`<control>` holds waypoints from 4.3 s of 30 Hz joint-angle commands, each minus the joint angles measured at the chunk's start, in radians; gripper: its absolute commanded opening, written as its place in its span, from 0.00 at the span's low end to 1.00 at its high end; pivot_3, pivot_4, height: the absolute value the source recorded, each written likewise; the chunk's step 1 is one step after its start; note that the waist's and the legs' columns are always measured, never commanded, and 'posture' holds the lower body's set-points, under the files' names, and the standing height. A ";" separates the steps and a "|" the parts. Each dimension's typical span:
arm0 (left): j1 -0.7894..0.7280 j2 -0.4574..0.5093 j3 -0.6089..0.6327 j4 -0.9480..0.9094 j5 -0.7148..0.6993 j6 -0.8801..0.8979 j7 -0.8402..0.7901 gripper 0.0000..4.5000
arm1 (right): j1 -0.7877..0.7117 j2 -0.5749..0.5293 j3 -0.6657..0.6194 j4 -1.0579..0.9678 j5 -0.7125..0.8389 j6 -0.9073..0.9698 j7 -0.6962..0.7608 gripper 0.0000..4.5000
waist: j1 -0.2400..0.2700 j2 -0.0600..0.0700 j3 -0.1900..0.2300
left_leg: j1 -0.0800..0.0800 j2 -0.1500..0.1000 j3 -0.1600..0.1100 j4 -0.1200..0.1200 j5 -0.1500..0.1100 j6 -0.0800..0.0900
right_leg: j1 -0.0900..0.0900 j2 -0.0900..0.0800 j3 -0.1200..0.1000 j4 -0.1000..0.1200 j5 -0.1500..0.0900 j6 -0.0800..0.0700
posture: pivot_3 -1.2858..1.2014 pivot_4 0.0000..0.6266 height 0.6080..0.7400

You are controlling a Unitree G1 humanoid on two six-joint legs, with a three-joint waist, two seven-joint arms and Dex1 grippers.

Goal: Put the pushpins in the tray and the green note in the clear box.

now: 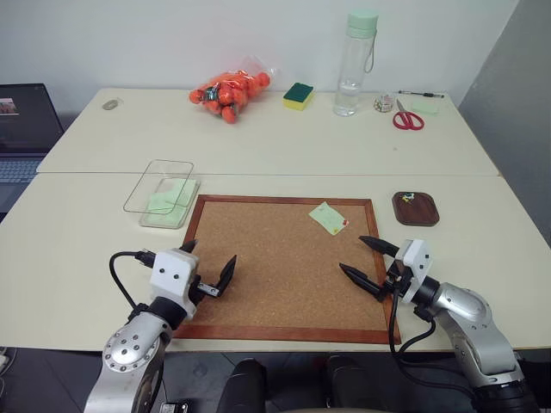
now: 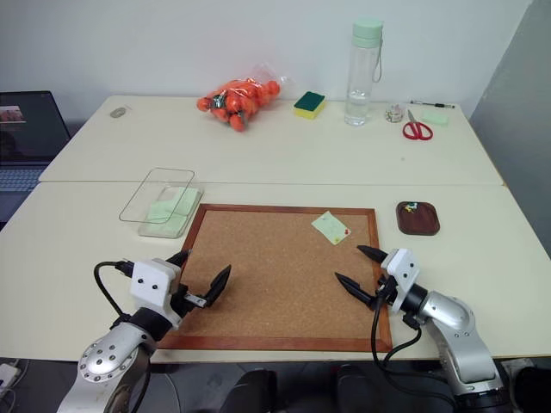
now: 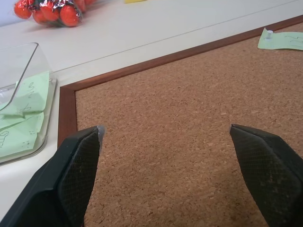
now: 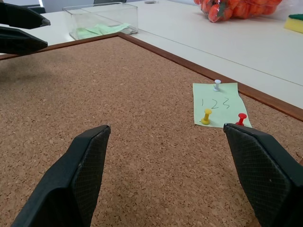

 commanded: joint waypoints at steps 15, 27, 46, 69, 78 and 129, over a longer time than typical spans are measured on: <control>-0.039 0.035 0.045 -0.028 -0.066 0.042 -0.045 0.99 | -0.012 0.000 -0.001 -0.023 0.003 -0.019 0.004 0.90 | 0.000 0.000 0.000 | 0.000 0.000 0.000 0.000 0.000 0.000 | 0.000 0.000 0.000 0.000 -0.001 0.001 | 0.52 0.24 1.00; -0.124 0.098 0.038 -0.013 -0.133 0.056 -0.149 0.99 | -0.014 -0.005 -0.016 -0.103 0.025 0.033 -0.017 0.90 | 0.000 0.000 0.000 | 0.000 0.000 0.000 0.000 0.000 0.000 | 0.000 0.000 0.000 0.000 0.000 0.000 | 0.52 0.24 1.00; -0.216 0.132 -0.045 0.074 -0.123 0.104 -0.198 0.34 | -0.179 -0.009 -0.025 -0.161 0.061 0.297 -0.155 0.90 | -0.001 0.000 0.000 | 0.000 0.000 0.000 0.000 0.000 0.000 | -0.001 0.000 0.000 0.000 0.002 -0.003 | 0.52 0.24 1.00; -0.251 0.131 -0.149 0.234 -0.021 0.072 -0.202 0.00 | -0.507 0.165 0.142 0.167 -0.099 0.399 -0.249 0.90 | -0.002 0.000 0.000 | -0.002 0.000 0.000 -0.001 0.000 0.000 | -0.003 0.000 -0.001 0.001 0.002 -0.003 | 0.52 0.24 1.00; -0.240 0.130 -0.156 0.226 -0.020 0.056 -0.203 0.00 | -0.544 0.197 0.138 0.274 -0.144 0.369 -0.265 0.90 | -0.002 0.000 0.000 | -0.002 0.000 0.000 -0.001 0.000 0.000 | -0.003 -0.002 -0.001 0.001 0.002 -0.003 | 0.52 0.24 1.00; -0.204 0.113 -0.171 0.201 -0.015 0.061 -0.189 0.00 | -0.618 0.233 0.048 0.277 -0.132 0.404 -0.275 0.00 | -0.003 0.001 0.000 | -0.003 0.000 0.000 -0.001 0.000 0.000 | -0.004 -0.001 -0.001 0.001 0.002 -0.003 | 0.52 0.24 1.00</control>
